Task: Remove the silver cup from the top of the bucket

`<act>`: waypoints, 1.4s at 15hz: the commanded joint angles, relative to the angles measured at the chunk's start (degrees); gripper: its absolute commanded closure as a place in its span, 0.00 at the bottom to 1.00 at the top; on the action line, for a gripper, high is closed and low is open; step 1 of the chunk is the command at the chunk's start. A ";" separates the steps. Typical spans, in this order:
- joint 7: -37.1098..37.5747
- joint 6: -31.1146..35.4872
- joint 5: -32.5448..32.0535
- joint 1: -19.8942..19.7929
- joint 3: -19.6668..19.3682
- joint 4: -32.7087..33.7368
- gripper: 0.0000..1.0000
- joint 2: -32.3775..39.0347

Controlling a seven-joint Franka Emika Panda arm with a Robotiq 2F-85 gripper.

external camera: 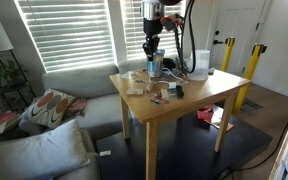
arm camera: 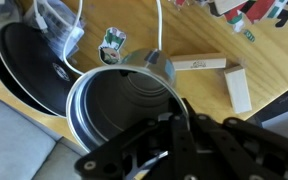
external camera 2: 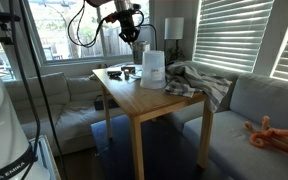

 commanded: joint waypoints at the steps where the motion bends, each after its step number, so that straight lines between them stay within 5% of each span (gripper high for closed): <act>1: -5.11 1.44 -2.05 1.31 -0.43 5.47 0.99 5.10; 13: -19.77 2.86 -2.29 1.47 -0.63 11.94 0.99 12.83; 14: -20.28 2.41 -1.82 1.40 -0.54 12.08 0.94 12.94; 16: -21.24 1.77 -1.56 1.42 -0.38 12.14 0.69 12.89; 21: -21.42 1.01 -1.64 2.10 0.04 12.10 0.40 11.17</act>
